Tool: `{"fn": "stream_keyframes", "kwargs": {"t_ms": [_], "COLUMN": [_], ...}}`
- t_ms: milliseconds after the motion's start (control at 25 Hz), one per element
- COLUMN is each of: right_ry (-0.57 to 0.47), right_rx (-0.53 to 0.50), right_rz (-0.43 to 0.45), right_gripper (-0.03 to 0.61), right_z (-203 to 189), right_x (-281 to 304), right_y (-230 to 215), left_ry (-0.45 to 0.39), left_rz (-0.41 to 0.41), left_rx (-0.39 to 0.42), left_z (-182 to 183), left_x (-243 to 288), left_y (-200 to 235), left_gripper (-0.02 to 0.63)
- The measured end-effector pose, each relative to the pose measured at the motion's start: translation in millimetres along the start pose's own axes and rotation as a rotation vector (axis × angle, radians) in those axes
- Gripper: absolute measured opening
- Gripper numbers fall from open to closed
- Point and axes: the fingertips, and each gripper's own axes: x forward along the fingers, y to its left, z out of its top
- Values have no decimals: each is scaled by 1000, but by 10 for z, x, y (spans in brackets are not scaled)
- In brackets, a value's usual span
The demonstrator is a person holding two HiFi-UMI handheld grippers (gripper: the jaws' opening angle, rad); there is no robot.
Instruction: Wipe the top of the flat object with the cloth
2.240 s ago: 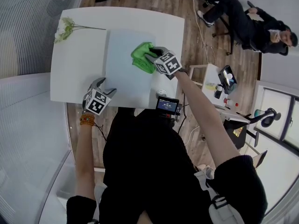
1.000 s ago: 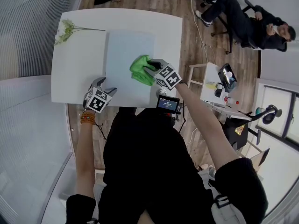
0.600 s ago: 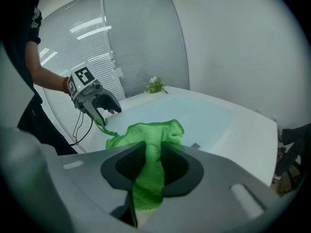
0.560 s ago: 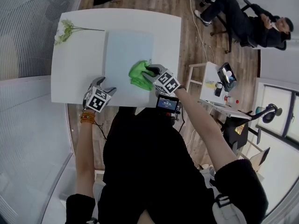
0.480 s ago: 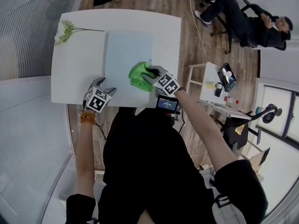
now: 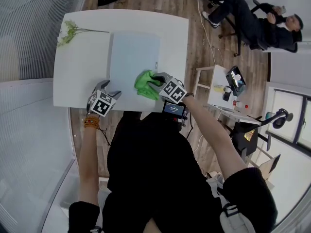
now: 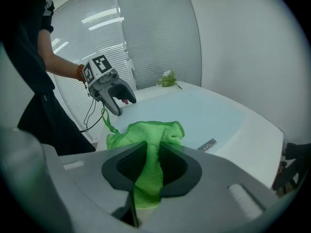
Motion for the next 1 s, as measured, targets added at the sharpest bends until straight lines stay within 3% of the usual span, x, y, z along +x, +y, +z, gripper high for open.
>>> {"fn": "stream_keyframes", "kwargs": {"t_ms": [200,480,720,1000], "right_ry": [10,-87,-239,-255], "right_rx": [-63,-22,51,108], "right_rz": [2,-7,-156,-258], "right_gripper": [95,94,94,95], "right_z": [4,151,655,1002], "right_x": [-27,-240,-593,-490], "right_y": [97,-31,-843,-1807], "left_ry": [-1,-28,-26,-33], "left_rz": [9,14,19,-57], "left_rx": [-5,-25,-22,18], "left_z": [-6,50,53,-34], "left_x": [9,31,39,-54], "left_y": [-5,-28,-35,-141], "left_gripper": [319,321,319,321]}}
